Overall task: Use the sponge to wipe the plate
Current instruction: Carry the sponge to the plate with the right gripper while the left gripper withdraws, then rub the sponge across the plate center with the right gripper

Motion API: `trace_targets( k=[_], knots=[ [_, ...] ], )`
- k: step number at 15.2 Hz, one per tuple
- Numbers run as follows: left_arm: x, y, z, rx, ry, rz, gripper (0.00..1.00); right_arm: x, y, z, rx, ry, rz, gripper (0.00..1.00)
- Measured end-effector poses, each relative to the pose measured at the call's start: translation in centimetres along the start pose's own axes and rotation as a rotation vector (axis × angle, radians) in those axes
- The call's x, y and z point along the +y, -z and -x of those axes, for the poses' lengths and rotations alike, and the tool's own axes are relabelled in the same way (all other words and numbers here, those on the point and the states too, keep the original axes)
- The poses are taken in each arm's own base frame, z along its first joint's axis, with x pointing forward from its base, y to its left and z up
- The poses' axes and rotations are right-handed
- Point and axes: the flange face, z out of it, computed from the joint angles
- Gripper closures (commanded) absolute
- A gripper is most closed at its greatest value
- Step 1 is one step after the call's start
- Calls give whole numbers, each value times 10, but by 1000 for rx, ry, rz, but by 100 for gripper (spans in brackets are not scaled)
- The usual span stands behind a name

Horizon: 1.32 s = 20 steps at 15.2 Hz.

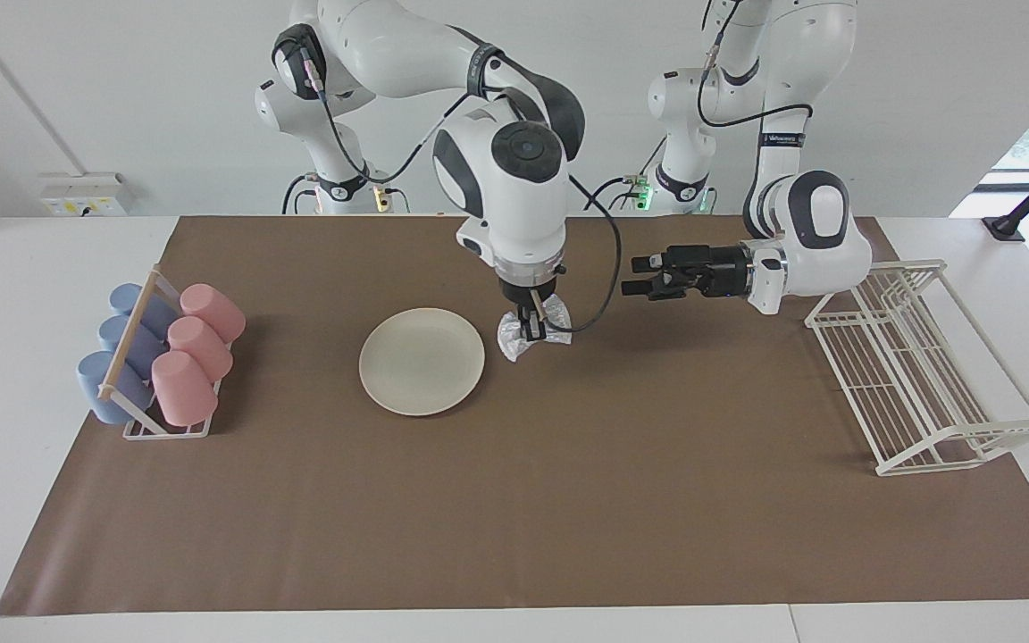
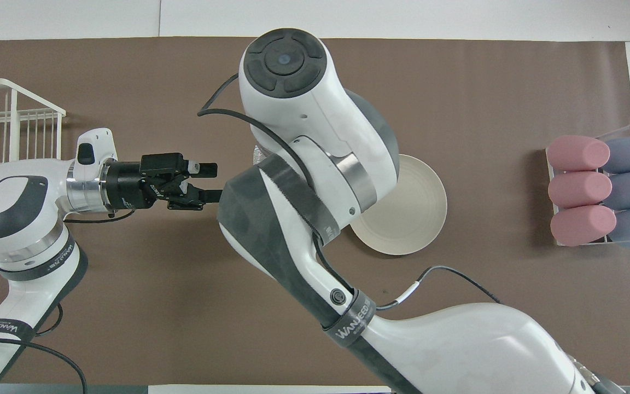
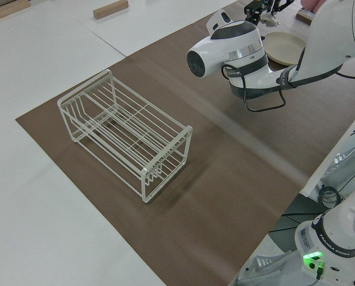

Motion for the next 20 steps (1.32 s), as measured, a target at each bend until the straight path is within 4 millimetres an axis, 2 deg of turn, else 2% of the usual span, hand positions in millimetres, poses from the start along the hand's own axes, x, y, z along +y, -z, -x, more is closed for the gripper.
trace_targets(
  k=[3, 5, 7, 11, 16, 20],
  knots=[
    [-2, 4, 2, 6, -19, -78, 0, 6, -18, -34, -7, 13, -12, 100],
    [1, 9, 3, 16, -42, -138, 0, 24, -37, -53, -13, 18, -32, 100],
    [8, 18, 5, 15, -72, -221, 0, 37, -48, -79, -10, 14, -22, 100],
    [28, 32, 2, 27, -111, -365, 0, 43, -66, -134, -9, 21, -9, 100],
    [63, 52, -6, 92, -84, -621, 0, 55, -104, -158, -17, 2, -68, 100],
    [92, 67, -5, 152, -64, -881, 0, 68, -129, -186, -15, 19, -86, 100]
  ],
)
